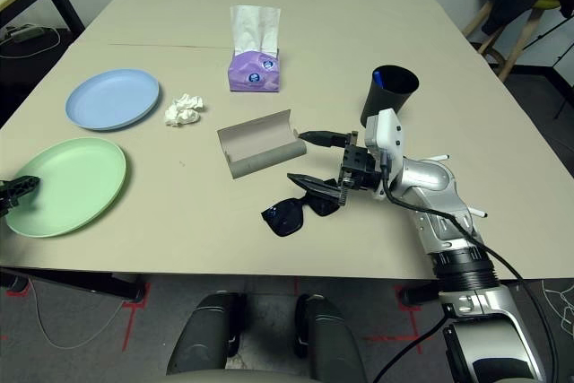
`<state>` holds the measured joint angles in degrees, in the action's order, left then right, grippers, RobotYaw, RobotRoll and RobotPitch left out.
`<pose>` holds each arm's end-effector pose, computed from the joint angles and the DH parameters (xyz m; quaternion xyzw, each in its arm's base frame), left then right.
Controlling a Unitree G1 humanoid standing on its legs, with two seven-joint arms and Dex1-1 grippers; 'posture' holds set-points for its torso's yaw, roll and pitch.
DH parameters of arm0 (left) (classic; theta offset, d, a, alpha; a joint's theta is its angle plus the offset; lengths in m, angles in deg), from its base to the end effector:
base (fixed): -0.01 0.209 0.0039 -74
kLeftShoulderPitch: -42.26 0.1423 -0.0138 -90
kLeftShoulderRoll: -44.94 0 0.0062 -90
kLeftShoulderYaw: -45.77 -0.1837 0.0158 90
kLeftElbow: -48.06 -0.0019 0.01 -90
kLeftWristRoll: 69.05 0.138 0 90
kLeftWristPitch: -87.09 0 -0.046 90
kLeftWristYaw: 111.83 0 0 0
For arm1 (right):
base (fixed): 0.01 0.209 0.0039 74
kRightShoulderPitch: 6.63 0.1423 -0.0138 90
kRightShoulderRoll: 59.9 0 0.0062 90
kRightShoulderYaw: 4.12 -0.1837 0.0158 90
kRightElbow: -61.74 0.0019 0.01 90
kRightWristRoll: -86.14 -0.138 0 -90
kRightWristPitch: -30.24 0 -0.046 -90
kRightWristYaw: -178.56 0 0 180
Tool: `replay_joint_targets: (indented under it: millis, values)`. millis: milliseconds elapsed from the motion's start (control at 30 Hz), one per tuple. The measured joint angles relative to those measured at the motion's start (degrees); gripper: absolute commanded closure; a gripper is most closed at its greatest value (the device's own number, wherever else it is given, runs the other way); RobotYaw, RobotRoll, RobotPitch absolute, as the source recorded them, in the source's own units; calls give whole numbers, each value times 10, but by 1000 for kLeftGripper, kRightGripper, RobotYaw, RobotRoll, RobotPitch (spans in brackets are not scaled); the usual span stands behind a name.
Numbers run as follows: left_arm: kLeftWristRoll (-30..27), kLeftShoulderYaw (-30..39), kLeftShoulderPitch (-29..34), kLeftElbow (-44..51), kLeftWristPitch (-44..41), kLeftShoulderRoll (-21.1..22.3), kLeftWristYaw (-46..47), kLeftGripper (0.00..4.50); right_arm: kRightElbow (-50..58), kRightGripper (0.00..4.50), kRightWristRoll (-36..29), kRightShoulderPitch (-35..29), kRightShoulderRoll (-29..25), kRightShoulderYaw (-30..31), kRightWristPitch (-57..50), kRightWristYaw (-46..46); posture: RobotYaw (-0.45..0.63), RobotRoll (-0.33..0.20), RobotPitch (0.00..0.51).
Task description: Organize and tidy the items on the table.
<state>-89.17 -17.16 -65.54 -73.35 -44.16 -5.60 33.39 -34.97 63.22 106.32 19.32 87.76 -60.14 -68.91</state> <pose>0.1931 0.4153 0.1619 -0.0319 0.2569 0.0860 0.9621 0.2734 -0.2128 0.1344 -0.1020 -0.0889 0.5819 0.8019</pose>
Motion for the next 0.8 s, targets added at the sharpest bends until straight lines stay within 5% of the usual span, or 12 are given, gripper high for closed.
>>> replay_joint_targets:
  millis: [800]
  values:
    - [-59, 98, -23, 127, -80, -45, 96, 4468, -1, 0, -3, 11, 13, -3, -3, 30, 176, 0, 106]
